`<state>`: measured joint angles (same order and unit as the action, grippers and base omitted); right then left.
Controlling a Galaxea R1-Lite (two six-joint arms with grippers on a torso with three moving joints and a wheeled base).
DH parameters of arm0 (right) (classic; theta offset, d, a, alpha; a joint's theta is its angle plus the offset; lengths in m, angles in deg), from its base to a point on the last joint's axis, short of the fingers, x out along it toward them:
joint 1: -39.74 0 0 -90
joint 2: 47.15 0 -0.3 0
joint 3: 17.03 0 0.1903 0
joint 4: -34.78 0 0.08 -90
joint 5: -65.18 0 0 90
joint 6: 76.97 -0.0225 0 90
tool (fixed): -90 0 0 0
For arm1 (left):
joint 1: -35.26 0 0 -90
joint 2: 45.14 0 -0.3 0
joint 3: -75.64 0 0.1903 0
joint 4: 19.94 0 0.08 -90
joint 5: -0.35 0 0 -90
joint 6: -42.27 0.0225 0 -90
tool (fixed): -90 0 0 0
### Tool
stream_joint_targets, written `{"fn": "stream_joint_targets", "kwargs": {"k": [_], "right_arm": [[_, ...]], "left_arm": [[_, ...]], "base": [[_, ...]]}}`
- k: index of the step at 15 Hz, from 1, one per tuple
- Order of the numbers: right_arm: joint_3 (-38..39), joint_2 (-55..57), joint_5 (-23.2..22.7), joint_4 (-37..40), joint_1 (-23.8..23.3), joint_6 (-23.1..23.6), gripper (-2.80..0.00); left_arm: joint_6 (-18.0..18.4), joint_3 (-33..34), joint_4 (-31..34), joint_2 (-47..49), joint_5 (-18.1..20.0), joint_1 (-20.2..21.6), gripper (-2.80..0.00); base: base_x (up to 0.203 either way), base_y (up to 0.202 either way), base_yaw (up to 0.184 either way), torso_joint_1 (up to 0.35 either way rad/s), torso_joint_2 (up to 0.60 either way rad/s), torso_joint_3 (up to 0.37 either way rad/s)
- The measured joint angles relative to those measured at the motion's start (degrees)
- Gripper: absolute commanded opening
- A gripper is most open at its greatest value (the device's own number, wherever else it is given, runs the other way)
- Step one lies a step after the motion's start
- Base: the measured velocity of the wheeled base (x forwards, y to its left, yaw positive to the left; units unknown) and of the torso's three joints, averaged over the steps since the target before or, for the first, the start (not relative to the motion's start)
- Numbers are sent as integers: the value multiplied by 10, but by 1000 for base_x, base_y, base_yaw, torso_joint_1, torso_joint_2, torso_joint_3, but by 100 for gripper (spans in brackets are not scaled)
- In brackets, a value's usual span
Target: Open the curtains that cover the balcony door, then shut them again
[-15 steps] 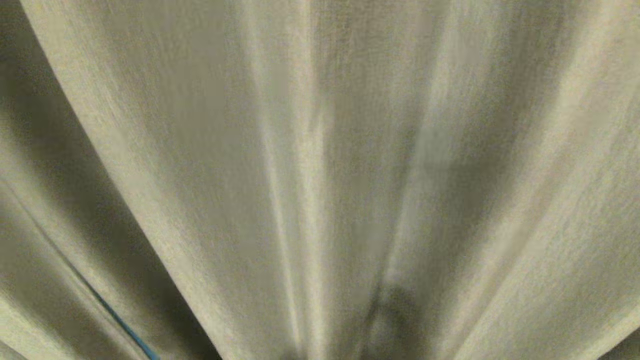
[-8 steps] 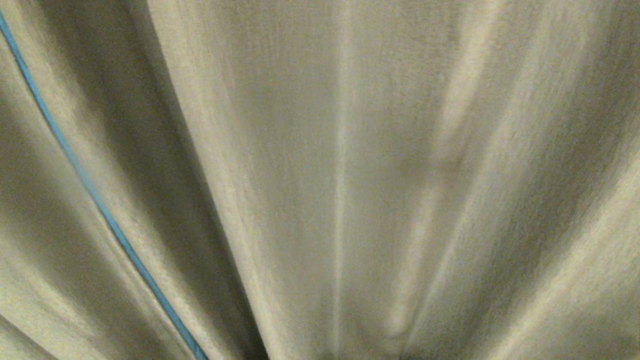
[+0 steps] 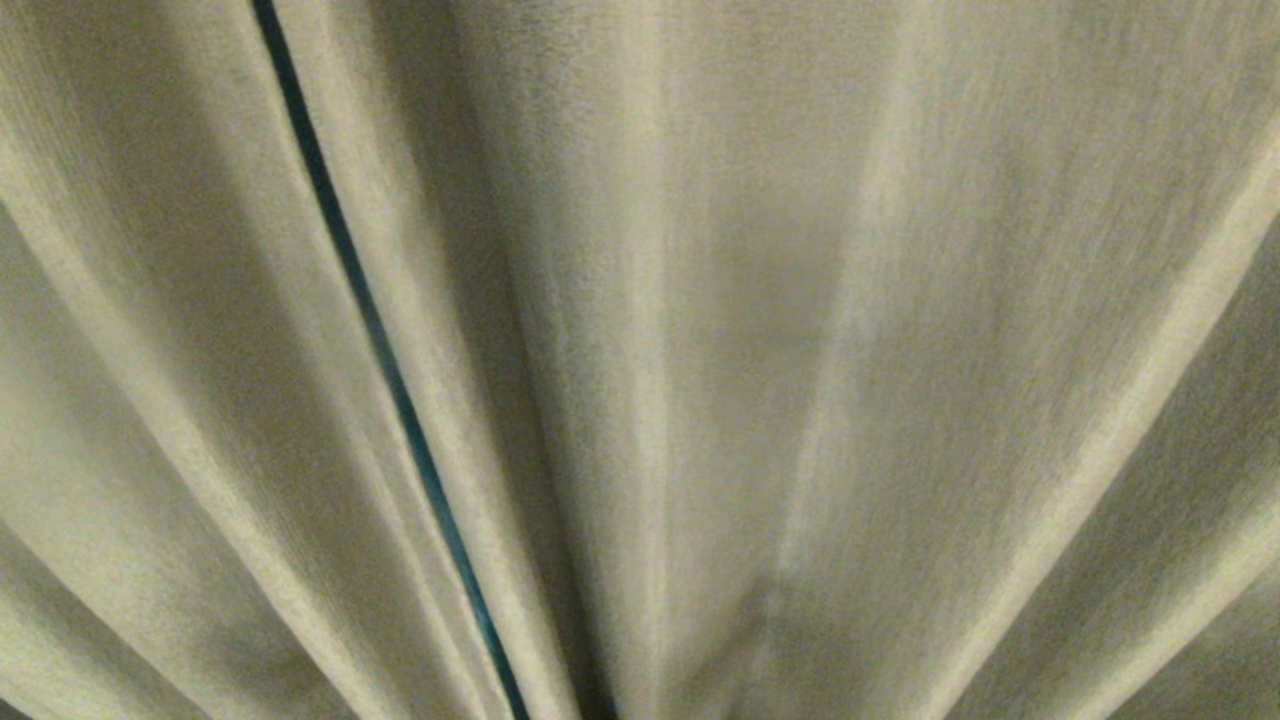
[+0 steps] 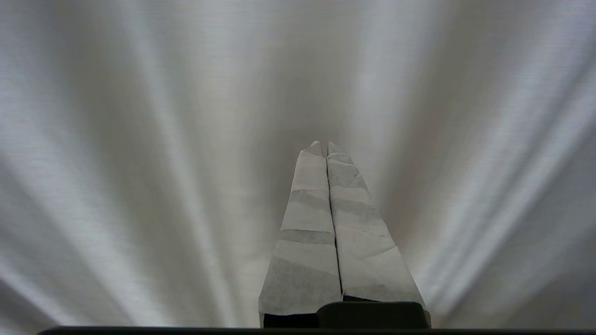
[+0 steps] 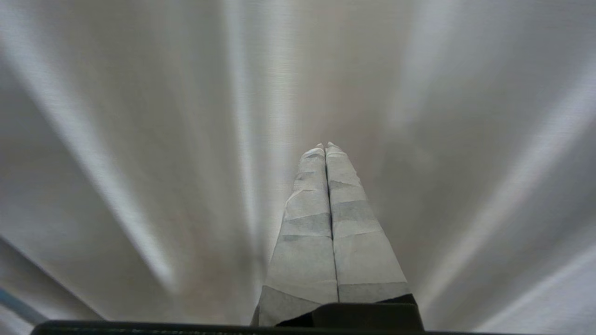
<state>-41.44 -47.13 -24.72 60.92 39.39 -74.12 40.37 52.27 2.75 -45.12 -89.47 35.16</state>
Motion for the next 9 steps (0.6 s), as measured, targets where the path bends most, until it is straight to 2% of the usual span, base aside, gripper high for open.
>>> {"fn": "stream_joint_targets", "kwargs": {"k": [6, 9], "right_arm": [[0, 0, 0, 0, 0, 0, -280], [0, 0, 0, 0, 0, 0, -280]], "left_arm": [[0, 0, 1, 0, 0, 0, -280], [0, 0, 1, 0, 0, 0, -280]], "base": [[0, 181, -1, 2, 0, 3], [0, 25, 0, 0, 2, 2]]}}
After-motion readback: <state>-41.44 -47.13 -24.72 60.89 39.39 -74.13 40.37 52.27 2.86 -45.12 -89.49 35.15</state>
